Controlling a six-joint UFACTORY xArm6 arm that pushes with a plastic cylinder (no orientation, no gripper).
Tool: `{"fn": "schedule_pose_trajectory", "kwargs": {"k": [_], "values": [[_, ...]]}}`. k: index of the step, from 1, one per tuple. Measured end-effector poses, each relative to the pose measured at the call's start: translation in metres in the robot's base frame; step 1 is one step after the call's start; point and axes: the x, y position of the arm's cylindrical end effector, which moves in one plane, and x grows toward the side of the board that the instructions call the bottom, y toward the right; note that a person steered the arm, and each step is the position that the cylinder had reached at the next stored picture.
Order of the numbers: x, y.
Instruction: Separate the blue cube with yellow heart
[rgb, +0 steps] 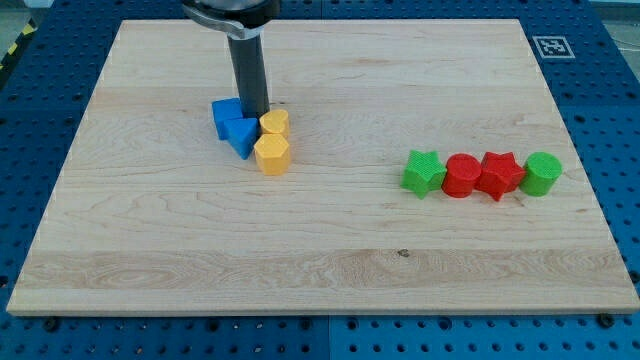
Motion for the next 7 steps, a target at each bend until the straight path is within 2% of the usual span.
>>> {"fn": "schedule_pose_trajectory", "kwargs": {"k": [7], "values": [[0.032, 0.005]]}}
